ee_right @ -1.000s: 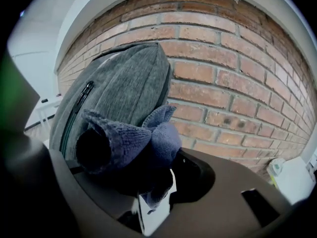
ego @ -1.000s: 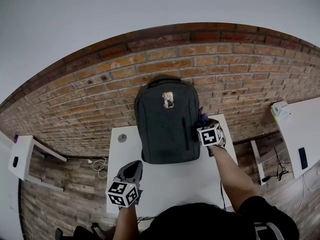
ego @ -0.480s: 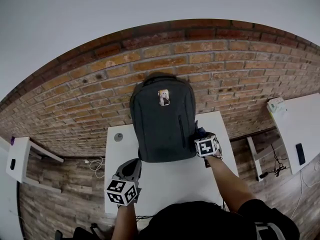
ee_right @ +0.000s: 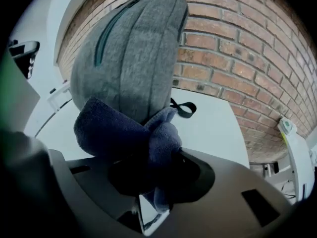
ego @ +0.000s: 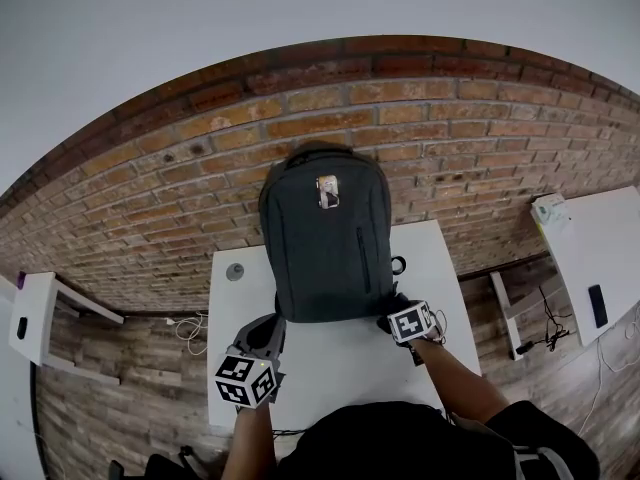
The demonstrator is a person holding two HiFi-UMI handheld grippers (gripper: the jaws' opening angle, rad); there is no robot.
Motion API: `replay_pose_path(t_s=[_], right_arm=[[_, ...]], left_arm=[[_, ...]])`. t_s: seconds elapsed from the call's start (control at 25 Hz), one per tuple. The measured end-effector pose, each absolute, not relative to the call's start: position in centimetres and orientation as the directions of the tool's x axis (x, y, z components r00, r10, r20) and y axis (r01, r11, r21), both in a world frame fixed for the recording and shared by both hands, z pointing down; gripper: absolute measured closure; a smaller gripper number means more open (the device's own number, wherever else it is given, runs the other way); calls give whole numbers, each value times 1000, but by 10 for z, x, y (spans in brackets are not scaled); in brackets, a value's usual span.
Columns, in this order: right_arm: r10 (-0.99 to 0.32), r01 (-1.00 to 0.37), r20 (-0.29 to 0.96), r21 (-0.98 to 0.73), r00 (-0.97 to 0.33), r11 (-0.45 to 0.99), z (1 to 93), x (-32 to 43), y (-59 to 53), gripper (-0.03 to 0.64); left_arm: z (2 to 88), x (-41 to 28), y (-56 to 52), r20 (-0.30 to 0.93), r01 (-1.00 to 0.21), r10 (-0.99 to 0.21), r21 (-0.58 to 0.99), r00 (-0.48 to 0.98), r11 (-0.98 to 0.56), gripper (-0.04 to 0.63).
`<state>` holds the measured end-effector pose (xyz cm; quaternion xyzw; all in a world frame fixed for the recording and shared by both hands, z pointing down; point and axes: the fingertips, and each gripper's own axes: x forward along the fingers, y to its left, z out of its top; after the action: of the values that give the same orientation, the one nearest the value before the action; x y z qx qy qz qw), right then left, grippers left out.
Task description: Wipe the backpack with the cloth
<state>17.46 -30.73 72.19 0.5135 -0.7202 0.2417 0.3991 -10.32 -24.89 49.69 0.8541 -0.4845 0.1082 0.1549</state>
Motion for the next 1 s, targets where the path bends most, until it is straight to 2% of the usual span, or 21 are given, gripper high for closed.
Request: replay_pose_path(t_s=[0.32,0.48,0.76,1.0], right_arm=[[-584,-931,786,31,-202,363,711,158,-294,506],[-659,-929,712,26,-243,370,680,152,-305,506],[-803,-911,514,92,-302,402,597,128,-347,506],[-814,-907,492,108,-308,408,579,123,-360,506]], left_arm=[[500,-105,-250,337,-860,-792,162,509,-483,604],[501,-102,-251,340,-857,-788,165,513,-487,604],[500,-100,-252,337,-854,-786,164,519,-494,604],[501,-107,-250,338,-862,-794,163,506,-480,604]])
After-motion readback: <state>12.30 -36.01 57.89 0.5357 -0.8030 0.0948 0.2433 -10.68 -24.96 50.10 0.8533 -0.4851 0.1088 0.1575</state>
